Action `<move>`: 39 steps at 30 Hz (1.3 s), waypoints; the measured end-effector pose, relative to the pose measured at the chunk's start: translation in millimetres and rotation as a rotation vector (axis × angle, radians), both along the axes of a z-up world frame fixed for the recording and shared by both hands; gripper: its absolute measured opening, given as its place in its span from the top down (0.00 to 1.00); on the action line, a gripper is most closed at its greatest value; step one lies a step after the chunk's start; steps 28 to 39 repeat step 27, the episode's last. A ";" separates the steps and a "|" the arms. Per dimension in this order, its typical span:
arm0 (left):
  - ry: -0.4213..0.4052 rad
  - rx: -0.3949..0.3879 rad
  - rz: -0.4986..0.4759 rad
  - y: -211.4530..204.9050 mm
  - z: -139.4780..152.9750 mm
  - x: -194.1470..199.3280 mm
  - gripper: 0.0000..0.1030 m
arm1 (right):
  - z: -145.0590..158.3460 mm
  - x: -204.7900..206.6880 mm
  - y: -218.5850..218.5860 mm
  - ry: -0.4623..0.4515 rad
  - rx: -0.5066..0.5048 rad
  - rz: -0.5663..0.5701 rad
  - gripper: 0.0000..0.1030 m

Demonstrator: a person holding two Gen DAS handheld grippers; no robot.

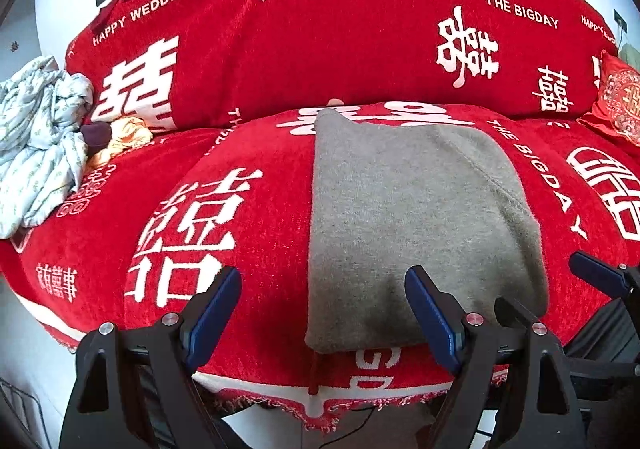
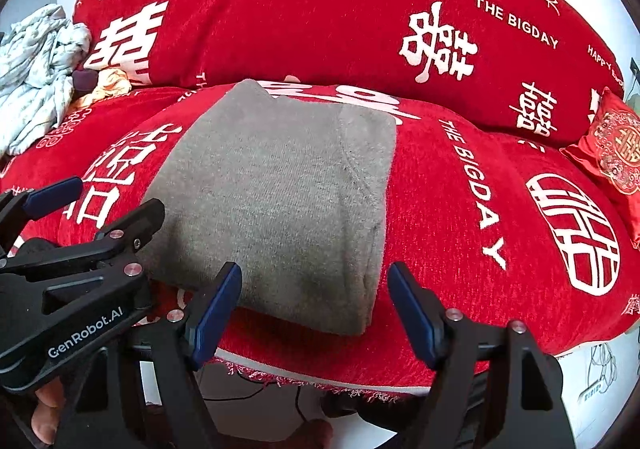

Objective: Fold small clothes

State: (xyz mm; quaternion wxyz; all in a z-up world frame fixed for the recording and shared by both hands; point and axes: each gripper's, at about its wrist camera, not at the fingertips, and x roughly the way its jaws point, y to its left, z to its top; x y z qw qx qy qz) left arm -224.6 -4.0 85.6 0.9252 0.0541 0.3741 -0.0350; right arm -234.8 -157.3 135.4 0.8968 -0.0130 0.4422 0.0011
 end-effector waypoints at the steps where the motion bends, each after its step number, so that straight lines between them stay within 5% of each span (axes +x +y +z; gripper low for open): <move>1: -0.004 0.000 0.000 0.0 0.8 -0.8 0.18 | 0.6 -0.4 -0.2 -0.002 0.000 0.000 0.24; 39: -0.006 -0.029 -0.011 -0.1 3.0 -2.6 0.18 | 4.8 -3.3 2.9 -0.011 -0.003 -0.002 0.24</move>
